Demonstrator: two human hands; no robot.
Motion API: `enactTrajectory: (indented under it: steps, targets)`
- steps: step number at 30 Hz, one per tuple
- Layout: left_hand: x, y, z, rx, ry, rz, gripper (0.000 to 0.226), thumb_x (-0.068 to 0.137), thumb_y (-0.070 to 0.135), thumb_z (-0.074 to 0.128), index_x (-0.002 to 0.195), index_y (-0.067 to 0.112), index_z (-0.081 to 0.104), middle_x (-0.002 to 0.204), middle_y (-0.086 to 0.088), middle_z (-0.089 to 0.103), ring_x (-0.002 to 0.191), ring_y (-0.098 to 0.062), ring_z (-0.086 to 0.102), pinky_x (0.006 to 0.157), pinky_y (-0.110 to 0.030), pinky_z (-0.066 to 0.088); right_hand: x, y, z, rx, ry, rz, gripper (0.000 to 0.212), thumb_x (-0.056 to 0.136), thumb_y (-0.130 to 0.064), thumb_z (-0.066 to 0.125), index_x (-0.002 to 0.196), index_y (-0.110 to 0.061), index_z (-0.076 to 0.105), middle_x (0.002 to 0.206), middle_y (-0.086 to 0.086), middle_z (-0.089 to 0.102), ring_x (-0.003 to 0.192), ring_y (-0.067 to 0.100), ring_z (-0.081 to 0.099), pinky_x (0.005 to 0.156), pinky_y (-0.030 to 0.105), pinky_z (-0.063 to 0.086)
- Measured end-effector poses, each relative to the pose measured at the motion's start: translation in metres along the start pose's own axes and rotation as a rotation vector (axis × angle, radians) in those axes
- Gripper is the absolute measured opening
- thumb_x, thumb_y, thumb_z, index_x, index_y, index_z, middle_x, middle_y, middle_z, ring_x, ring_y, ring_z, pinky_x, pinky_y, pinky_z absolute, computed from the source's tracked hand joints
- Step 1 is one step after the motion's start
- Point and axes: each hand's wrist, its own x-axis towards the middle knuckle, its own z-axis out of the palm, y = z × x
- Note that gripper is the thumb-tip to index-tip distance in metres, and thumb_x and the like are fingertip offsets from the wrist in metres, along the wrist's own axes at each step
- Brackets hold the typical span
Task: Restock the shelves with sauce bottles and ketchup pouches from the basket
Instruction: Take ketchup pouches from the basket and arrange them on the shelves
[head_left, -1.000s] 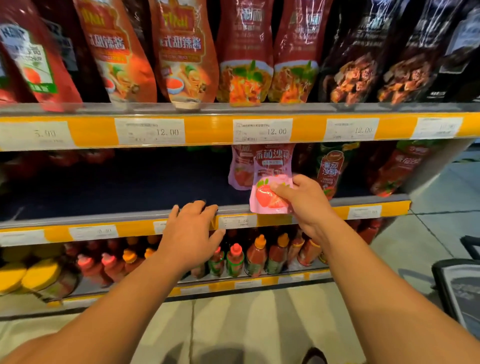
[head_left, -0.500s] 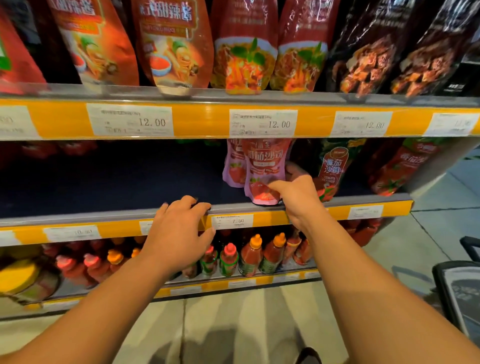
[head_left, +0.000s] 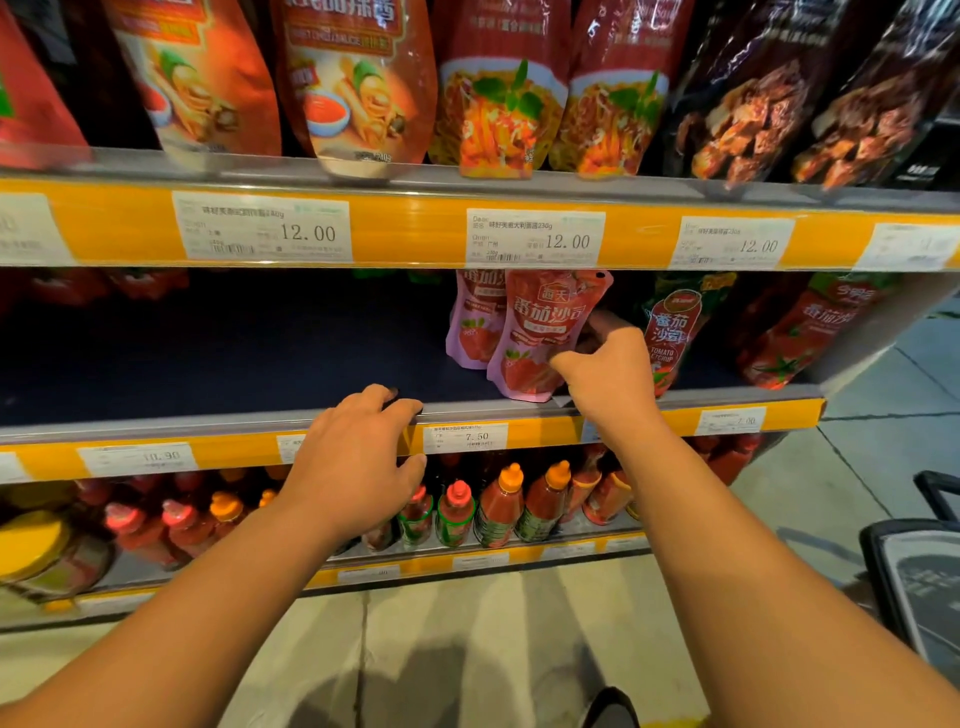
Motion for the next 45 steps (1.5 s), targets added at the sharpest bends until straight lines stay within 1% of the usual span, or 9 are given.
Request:
enactTrajectory:
  steps: [8,17,25,29,33,37,40,42,45]
  targets:
    - [-0.001,0.001,-0.001,0.01,0.015,0.005,0.067,0.093,0.051,0.063,0.155,0.036,0.04,0.156,0.005,0.042,0.139,-0.019,0.044,0.113,-0.041,0.043,0.001,-0.003,0.003,-0.005,0.01,0.035,0.037,0.084,0.01,0.062,0.106,-0.019,0.07,0.085,-0.006,0.069,0.066,0.003,0.055,0.051,0.01,0.042]
    - [-0.001,0.0,0.002,0.009,0.027,0.009,0.068,0.094,0.049,0.064,0.155,0.037,0.038,0.156,0.007,0.04,0.14,-0.018,0.043,0.112,-0.04,0.044,0.011,0.008,0.014,-0.008,0.105,0.035,0.055,0.087,0.013,0.056,0.137,-0.011,0.06,0.124,0.006,0.066,0.111,0.023,0.06,0.086,0.025,0.047]
    - [0.0,-0.004,0.005,0.011,0.0,0.019,0.067,0.094,0.047,0.063,0.155,0.035,0.038,0.157,0.004,0.039,0.14,-0.02,0.042,0.114,-0.042,0.042,0.011,0.007,0.018,-0.02,0.122,0.06,0.051,0.088,0.005,0.064,0.135,-0.014,0.059,0.122,0.006,0.068,0.106,0.023,0.063,0.079,0.02,0.047]
    - [0.0,-0.003,0.004,-0.011,-0.014,0.01,0.065,0.095,0.05,0.06,0.154,0.034,0.039,0.155,0.003,0.04,0.139,-0.021,0.042,0.113,-0.043,0.041,0.001,0.002,0.014,-0.068,0.13,0.071,0.047,0.086,-0.006,0.068,0.131,-0.017,0.058,0.107,0.004,0.069,0.088,0.022,0.065,0.07,0.031,0.054]
    - [0.0,-0.003,0.003,-0.039,-0.01,0.008,0.061,0.096,0.056,0.054,0.151,0.033,0.044,0.151,0.002,0.043,0.136,-0.022,0.044,0.112,-0.044,0.04,-0.015,-0.006,0.006,-0.123,0.069,0.107,0.044,0.09,-0.014,0.071,0.13,-0.015,0.053,0.111,0.005,0.065,0.086,0.021,0.062,0.061,0.028,0.045]
    - [-0.001,0.0,0.001,-0.052,-0.04,0.0,0.061,0.094,0.058,0.053,0.149,0.031,0.047,0.148,0.001,0.047,0.136,-0.025,0.046,0.12,-0.05,0.03,-0.037,-0.014,-0.004,-0.147,0.012,0.143,0.06,0.096,-0.018,0.071,0.148,-0.013,0.041,0.108,-0.002,0.053,0.096,0.02,0.053,0.081,0.037,0.045]
    - [-0.008,0.004,-0.006,-0.101,-0.079,0.011,0.059,0.095,0.055,0.054,0.148,0.03,0.048,0.146,0.002,0.05,0.136,-0.025,0.047,0.125,-0.058,0.02,-0.055,-0.025,-0.007,-0.161,-0.07,0.159,0.061,0.098,-0.015,0.068,0.151,-0.015,0.039,0.122,-0.005,0.053,0.097,0.017,0.053,0.081,0.035,0.047]
    - [-0.016,0.003,-0.012,-0.138,-0.1,0.023,0.058,0.095,0.051,0.056,0.148,0.03,0.048,0.147,0.002,0.049,0.136,-0.026,0.048,0.124,-0.057,0.022,-0.066,-0.033,-0.005,-0.199,-0.172,0.174,0.058,0.098,-0.014,0.068,0.15,-0.018,0.043,0.134,-0.001,0.056,0.098,0.022,0.06,0.072,0.034,0.052]
    - [-0.034,-0.004,-0.03,-0.181,-0.133,0.024,0.06,0.096,0.045,0.059,0.151,0.027,0.044,0.152,0.001,0.044,0.136,-0.028,0.047,0.117,-0.049,0.037,-0.082,-0.037,0.004,-0.263,-0.435,0.148,0.048,0.096,-0.014,0.072,0.14,-0.02,0.055,0.129,0.003,0.064,0.106,0.026,0.067,0.083,0.04,0.057]
